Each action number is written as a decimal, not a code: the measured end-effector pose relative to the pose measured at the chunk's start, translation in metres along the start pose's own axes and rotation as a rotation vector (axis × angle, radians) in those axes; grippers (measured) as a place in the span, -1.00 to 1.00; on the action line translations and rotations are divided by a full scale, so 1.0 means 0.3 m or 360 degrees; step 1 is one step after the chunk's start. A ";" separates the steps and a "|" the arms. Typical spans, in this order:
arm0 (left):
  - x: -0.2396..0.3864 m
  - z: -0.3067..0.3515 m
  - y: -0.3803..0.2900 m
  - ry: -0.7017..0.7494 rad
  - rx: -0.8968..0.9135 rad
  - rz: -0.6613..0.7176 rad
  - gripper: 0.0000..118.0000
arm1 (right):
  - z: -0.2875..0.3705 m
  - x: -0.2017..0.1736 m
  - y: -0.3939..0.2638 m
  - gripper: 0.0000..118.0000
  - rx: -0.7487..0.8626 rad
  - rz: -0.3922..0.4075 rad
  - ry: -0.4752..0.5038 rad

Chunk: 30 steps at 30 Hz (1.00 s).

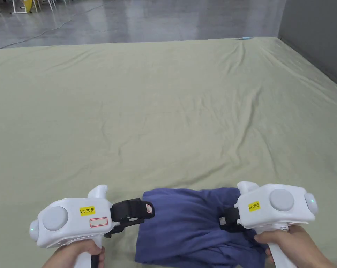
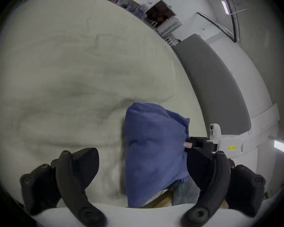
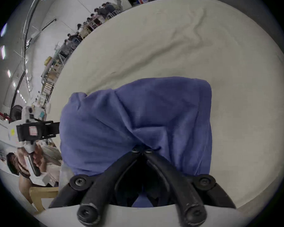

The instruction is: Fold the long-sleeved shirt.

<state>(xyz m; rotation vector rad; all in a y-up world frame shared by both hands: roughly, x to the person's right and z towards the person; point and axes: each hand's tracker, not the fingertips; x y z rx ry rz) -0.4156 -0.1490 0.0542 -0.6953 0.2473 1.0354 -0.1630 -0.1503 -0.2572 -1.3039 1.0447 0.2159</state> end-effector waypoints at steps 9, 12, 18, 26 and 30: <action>0.034 -0.178 -0.038 -0.0077 -0.0154 -0.0091 -0.89 | -0.008 0.034 0.009 -1.00 0.0017 -0.0065 0.0075; 0.068 -0.127 -0.019 -0.0127 -0.0093 -0.0109 -0.90 | 0.022 -0.002 -0.009 -1.00 0.0030 -0.0072 0.0053; 0.080 0.029 0.055 -0.0213 0.0096 -0.0135 -0.91 | 0.057 -0.160 0.040 -1.00 0.0184 0.0036 0.0114; -0.208 0.436 0.207 -0.0025 0.0314 -0.0170 -0.91 | 0.011 -0.780 0.175 -1.00 0.0589 0.0465 0.0240; -0.487 0.741 0.281 0.0261 0.0415 -0.0225 -0.91 | -0.179 -1.186 0.193 -1.00 0.0670 0.0764 0.0299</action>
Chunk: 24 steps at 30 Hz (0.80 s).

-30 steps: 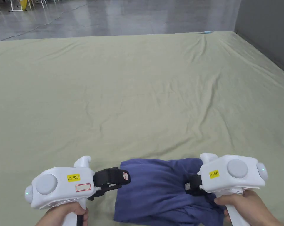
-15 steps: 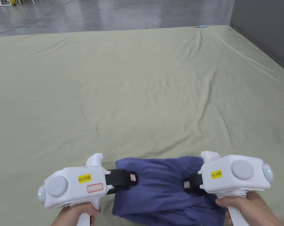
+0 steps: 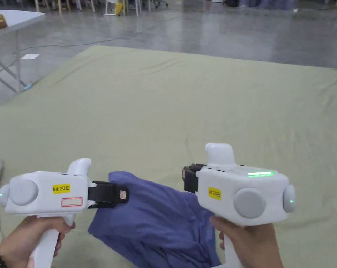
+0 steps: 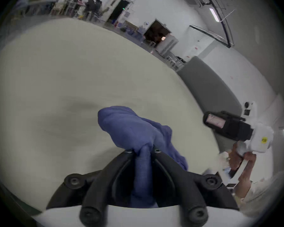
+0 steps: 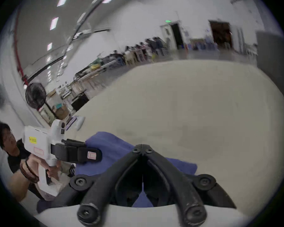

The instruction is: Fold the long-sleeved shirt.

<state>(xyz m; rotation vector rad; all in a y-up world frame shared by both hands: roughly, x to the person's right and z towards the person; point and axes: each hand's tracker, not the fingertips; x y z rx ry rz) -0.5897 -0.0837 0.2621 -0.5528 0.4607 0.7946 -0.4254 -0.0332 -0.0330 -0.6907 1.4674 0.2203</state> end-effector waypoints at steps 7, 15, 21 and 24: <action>-0.606 0.338 0.067 0.0506 0.0126 0.0141 -0.91 | -0.499 -0.415 0.002 -1.00 0.0094 0.0250 0.0164; -0.722 0.284 0.034 0.0541 0.0328 0.0167 0.98 | -0.661 -0.484 -0.042 -1.00 0.0003 0.0225 0.0178; -0.494 0.313 0.129 0.0813 0.0529 0.0042 0.93 | -0.477 -0.355 -0.007 -1.00 0.0039 0.0236 0.0183; -0.274 0.334 0.173 0.0801 0.0638 -0.0148 0.51 | -0.331 -0.250 0.048 -1.00 0.0133 0.0214 0.0153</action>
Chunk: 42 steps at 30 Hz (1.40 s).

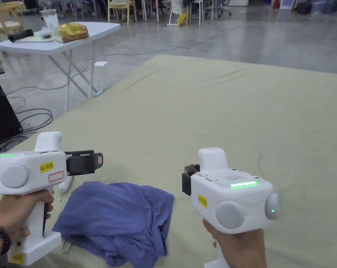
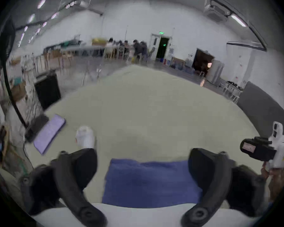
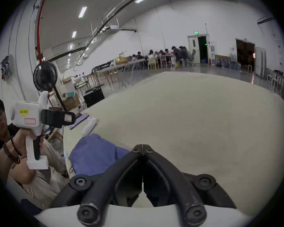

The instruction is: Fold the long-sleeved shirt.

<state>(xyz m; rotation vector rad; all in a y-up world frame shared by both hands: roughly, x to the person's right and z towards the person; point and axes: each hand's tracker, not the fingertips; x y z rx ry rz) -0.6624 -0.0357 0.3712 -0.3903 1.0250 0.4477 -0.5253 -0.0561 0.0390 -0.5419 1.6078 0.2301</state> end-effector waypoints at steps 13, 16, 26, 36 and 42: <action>1.202 0.348 0.087 -0.0323 0.0869 -0.0207 -1.00 | 1.023 0.444 0.293 -1.00 0.0639 0.0092 -0.0805; 1.357 0.350 0.052 -0.0365 0.0894 -0.0269 -1.00 | 1.180 0.510 0.248 -1.00 0.0722 0.0084 -0.1025; 1.496 0.371 -0.280 -0.0239 0.0844 -0.0238 -1.00 | 1.373 0.656 -0.121 -1.00 0.0808 0.0073 -0.1381; 1.485 0.409 -0.460 -0.0157 0.0845 -0.0333 -1.00 | 1.429 0.626 -0.315 -1.00 0.0767 0.0033 -0.1441; 1.469 0.393 -0.495 -0.0176 0.0763 -0.0305 -1.00 | 1.411 0.624 -0.360 -1.00 0.0713 0.0050 -0.1451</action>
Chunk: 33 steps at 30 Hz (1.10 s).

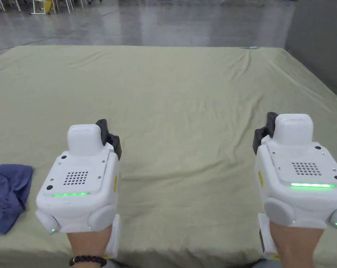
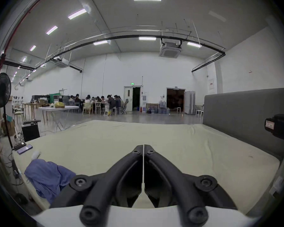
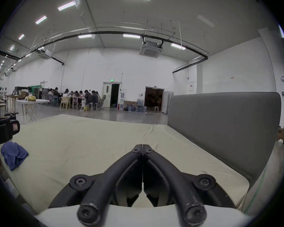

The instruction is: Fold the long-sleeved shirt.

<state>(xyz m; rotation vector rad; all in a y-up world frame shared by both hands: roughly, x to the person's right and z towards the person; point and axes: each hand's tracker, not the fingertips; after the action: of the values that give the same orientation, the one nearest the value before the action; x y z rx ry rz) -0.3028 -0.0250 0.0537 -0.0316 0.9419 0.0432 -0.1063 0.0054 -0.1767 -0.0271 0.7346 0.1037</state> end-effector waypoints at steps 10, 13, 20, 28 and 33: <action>0.017 0.001 -0.016 -0.0033 -0.0026 -0.0068 -0.46 | -0.004 -0.011 -0.033 -0.57 -0.0075 0.0007 0.0001; 0.007 -0.023 -0.024 -0.0070 -0.0087 -0.0049 0.98 | -0.018 -0.007 -0.030 0.74 -0.0094 0.0000 0.0033; 0.011 -0.004 -0.057 -0.0033 0.0109 -0.0109 0.99 | -0.034 -0.016 -0.033 0.76 -0.0024 -0.0006 0.0084; 0.002 0.010 -0.042 -0.0058 0.0010 -0.0107 0.99 | -0.025 -0.024 -0.047 0.76 -0.0009 0.0004 0.0043; 0.009 0.013 -0.035 -0.0070 0.0035 -0.0104 0.99 | -0.019 -0.008 -0.042 0.76 -0.0001 -0.0023 0.0040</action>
<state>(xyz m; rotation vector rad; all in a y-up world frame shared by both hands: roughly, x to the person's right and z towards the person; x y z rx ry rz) -0.2976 -0.0354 0.0539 -0.0412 0.8965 -0.0268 -0.1106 -0.0076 -0.1793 -0.0343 0.7595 0.0901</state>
